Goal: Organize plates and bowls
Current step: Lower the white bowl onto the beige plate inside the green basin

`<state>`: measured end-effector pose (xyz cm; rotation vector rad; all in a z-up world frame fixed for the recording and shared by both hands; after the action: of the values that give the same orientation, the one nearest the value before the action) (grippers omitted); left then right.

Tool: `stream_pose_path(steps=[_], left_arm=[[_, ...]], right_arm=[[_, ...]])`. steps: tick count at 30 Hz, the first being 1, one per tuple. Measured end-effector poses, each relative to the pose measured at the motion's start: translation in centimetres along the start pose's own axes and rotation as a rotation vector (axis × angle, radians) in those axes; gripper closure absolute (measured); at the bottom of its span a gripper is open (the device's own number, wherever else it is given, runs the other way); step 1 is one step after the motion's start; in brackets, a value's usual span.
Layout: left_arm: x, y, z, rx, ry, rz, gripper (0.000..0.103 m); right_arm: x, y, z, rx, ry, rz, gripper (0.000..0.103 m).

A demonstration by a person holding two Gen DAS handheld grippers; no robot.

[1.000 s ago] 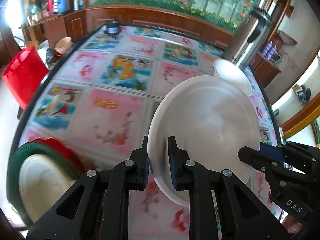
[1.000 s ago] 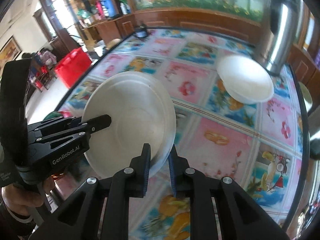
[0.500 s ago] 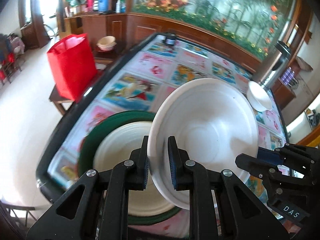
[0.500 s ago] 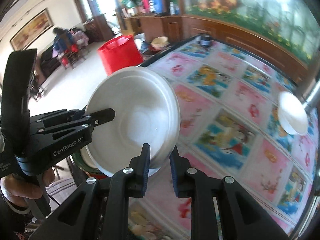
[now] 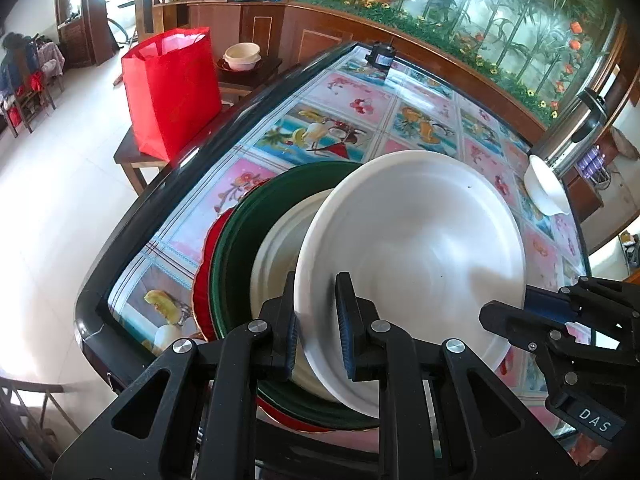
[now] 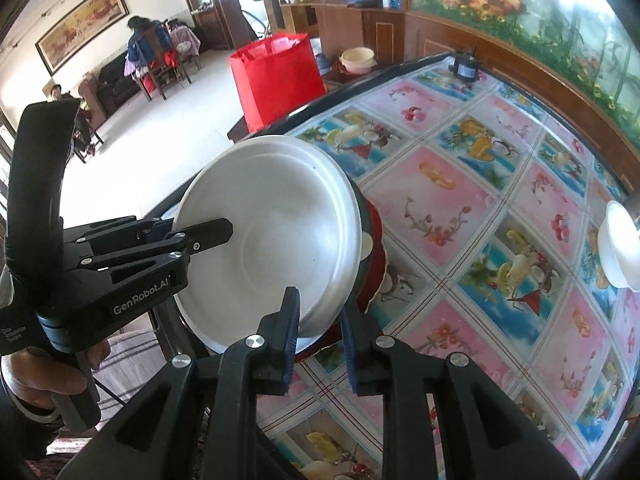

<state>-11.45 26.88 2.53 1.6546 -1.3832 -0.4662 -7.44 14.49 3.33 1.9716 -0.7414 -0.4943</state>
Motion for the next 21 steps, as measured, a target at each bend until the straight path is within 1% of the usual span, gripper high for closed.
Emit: stream_pose_path(steps=[7,16,19,21], left_arm=[[-0.9,-0.8,0.1,0.006,0.011,-0.023,0.086],[-1.6,-1.5,0.3,0.008,0.009,-0.042,0.086],[-1.8,-1.5,0.4,0.026,-0.006,-0.073,0.086],[-1.8,-1.3,0.3,0.045,-0.015,-0.084,0.086]], right_arm=[[-0.8,-1.0,-0.1,-0.019,0.019,0.013,0.082],[-1.0,-1.9,-0.1,-0.029,0.006,-0.003,0.081],[-1.0,-1.9,-0.1,-0.021,-0.009,-0.024,0.076],[-1.2,-1.5,-0.1,-0.003,-0.022,-0.040,0.065]])
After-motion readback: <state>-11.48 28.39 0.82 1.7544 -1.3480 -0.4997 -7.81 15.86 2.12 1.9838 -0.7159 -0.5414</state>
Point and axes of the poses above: each gripper's, at about its wrist camera, not at the fingertips, and y roughly against the way its jaws point, x to its right, z to its underside, the point moved 7 cm from there along -y, roughly the way its jaws point, and after that the axes turned 4 degrees about z, right-handed, at the moved point
